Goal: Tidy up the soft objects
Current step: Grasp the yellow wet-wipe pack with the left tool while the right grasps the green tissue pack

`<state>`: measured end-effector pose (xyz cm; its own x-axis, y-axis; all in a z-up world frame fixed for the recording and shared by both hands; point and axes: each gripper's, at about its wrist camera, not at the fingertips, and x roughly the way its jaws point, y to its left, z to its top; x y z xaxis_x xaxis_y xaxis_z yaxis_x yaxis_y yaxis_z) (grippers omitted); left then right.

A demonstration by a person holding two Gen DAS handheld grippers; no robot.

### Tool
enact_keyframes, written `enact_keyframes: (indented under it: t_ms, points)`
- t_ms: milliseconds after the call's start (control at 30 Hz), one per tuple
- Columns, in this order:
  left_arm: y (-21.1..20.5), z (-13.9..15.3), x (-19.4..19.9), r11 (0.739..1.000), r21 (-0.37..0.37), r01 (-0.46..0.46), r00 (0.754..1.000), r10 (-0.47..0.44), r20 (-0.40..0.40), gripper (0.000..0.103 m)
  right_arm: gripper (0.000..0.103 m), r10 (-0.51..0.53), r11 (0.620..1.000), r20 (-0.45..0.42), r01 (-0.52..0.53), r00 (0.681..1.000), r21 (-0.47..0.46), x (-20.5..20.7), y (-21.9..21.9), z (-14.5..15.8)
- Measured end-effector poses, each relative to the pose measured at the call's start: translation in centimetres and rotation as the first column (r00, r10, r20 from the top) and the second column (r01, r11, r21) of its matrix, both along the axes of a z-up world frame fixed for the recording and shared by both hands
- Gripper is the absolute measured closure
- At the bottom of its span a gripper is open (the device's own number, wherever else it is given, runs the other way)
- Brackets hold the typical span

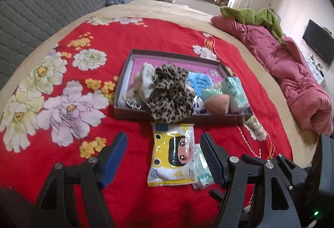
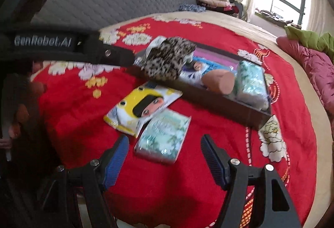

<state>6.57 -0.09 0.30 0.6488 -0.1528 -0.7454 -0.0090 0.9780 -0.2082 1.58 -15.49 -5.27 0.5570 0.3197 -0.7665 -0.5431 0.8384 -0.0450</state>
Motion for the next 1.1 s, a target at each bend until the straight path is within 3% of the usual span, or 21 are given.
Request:
enact_keyframes:
  t_ms: [167,400,600,667,733,1000,1100]
  points:
    - [-0.4,-1.2,0.2,1.0,0.006,0.019,0.999,-0.018,-0.026,0.029,0.032,0.016,0.999,-0.018,-0.017,1.0,-0.03,0.1,0.9,-1.5]
    - [-1.1,-2.9,0.7,0.999,0.008,0.043,0.997,-0.042,-0.057,0.029,0.032,-0.057,0.998,-0.069,0.057,0.996,-0.002,2.0,1.2,-4.0]
    - [-1.8,-4.5,1.6,0.998,0.007,0.059,0.995,-0.058,-0.086,0.029,0.032,-0.117,0.993,-0.04,0.116,0.992,-0.025,3.3,0.5,-4.6]
    - [-1.9,-5.0,1.9,0.998,-0.002,0.063,0.993,-0.063,-0.095,0.029,0.038,-0.144,0.989,-0.04,0.143,0.989,-0.028,3.8,0.0,-4.5]
    - [-1.9,-5.4,2.2,0.998,-0.008,0.065,0.993,-0.066,-0.099,0.029,0.05,-0.179,0.984,-0.048,0.179,0.983,-0.018,4.6,-1.1,-4.5]
    - [-2.9,-7.4,3.4,0.996,-0.001,0.086,0.986,-0.085,-0.145,0.029,0.053,-0.243,0.967,-0.112,0.25,0.964,0.055,6.6,-5.3,-3.7]
    - [-3.4,-8.2,3.7,0.995,0.009,0.099,0.983,-0.097,-0.159,0.029,0.054,-0.24,0.969,-0.101,0.245,0.965,0.038,6.6,-5.6,-3.4]
